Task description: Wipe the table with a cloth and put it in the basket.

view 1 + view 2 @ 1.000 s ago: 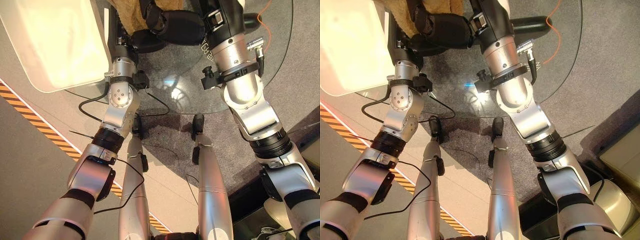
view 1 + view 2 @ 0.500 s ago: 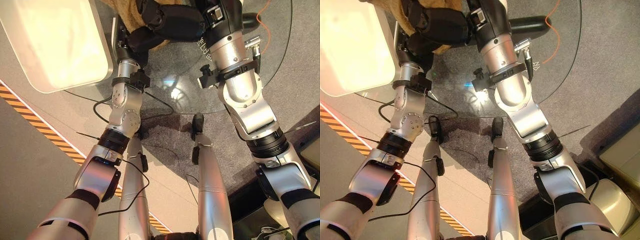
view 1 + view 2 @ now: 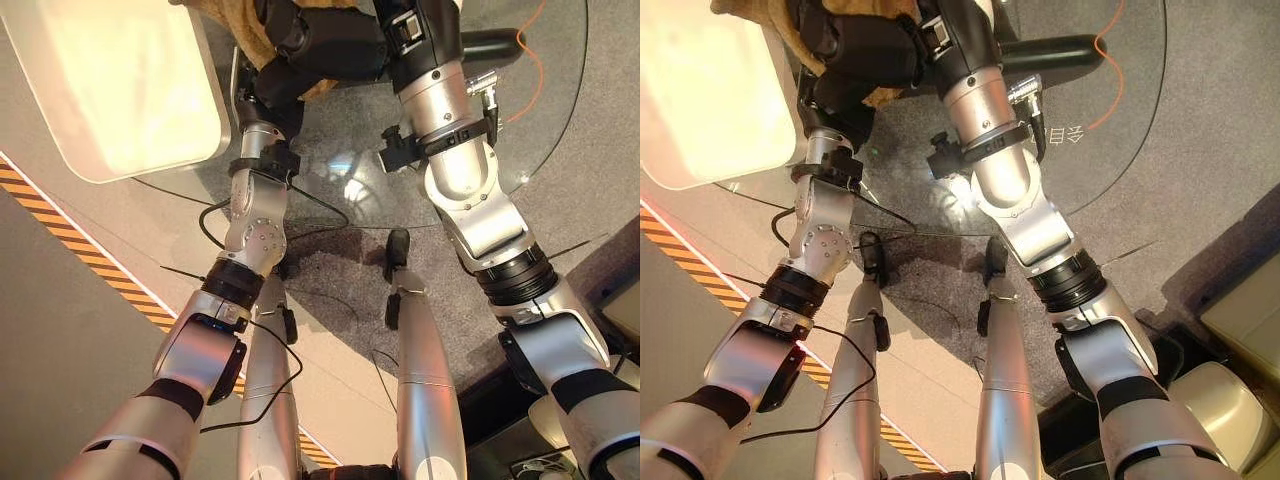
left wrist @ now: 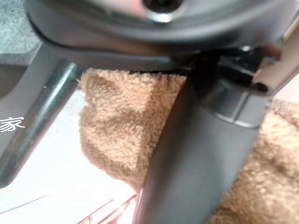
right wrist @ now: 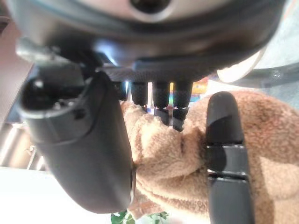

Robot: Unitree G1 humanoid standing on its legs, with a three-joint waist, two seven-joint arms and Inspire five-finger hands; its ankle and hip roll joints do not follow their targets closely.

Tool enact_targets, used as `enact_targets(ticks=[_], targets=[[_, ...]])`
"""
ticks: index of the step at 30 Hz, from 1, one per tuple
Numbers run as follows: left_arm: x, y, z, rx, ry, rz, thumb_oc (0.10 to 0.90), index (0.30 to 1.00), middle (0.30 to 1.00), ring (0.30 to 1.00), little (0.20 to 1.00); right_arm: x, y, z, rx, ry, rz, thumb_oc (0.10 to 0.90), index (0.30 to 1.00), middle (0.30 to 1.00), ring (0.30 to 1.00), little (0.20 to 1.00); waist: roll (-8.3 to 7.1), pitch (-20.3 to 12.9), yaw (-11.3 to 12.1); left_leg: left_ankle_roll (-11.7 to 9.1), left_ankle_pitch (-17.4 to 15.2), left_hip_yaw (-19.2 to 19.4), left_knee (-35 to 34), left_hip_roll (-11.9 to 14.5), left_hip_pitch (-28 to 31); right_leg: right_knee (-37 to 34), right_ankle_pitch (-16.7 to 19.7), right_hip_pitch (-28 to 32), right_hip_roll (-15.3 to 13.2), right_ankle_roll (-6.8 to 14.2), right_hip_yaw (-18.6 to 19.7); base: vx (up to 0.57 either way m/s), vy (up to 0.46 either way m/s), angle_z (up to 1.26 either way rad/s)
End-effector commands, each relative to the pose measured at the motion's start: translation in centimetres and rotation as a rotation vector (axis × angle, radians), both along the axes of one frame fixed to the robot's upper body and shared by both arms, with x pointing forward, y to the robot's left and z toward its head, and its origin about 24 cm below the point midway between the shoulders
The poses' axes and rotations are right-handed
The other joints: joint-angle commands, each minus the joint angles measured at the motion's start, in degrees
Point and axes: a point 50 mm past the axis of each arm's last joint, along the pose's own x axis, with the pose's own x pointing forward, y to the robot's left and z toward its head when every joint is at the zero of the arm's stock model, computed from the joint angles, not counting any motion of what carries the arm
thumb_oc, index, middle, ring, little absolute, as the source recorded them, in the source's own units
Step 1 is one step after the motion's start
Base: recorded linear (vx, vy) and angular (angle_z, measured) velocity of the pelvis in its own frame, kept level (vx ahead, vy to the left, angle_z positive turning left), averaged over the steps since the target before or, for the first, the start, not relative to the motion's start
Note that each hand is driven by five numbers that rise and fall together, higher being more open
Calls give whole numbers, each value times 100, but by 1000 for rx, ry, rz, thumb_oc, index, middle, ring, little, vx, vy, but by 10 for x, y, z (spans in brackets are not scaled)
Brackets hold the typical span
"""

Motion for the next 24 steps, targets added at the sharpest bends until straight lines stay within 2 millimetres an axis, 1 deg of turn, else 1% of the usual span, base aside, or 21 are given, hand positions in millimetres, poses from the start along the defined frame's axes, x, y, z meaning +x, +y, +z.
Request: enact_targets(ticks=[1,2,3,10,24], targets=[[-23,-26,71,18,-324,-104,100,300,300,300,200,-58,29,54,96,-342,253,525,665,665,665,625,-137,-136,110,395,-738,241,275,-626,263,-1011,268,503,718,-268,-208,0,0,0],[-23,-26,70,16,-324,-107,100,300,300,300,200,-58,28,54,105,-339,252,525,665,665,665,625,-137,-136,110,396,-737,242,275,-630,261,-1010,267,501,720,-270,-211,0,0,0],[-23,-26,70,16,-324,-107,100,300,300,300,200,-57,27,53,109,-338,254,800,900,900,900,900,-137,-136,111,396,-736,241,276,-634,257,-1009,267,498,722,-270,-212,0,0,0],[-21,-23,70,11,-323,-99,100,300,300,300,200,-54,23,53,149,-333,270,800,900,900,900,900,-138,-136,103,399,-744,243,285,-632,237,-979,261,469,735,-275,-228,0,0,0],[-19,-21,69,14,-316,-94,100,300,300,300,200,-49,16,51,181,-340,248,800,900,900,900,900,-143,-136,87,405,-771,246,350,-633,201,-941,255,438,732,-290,-229,0,0,0]])
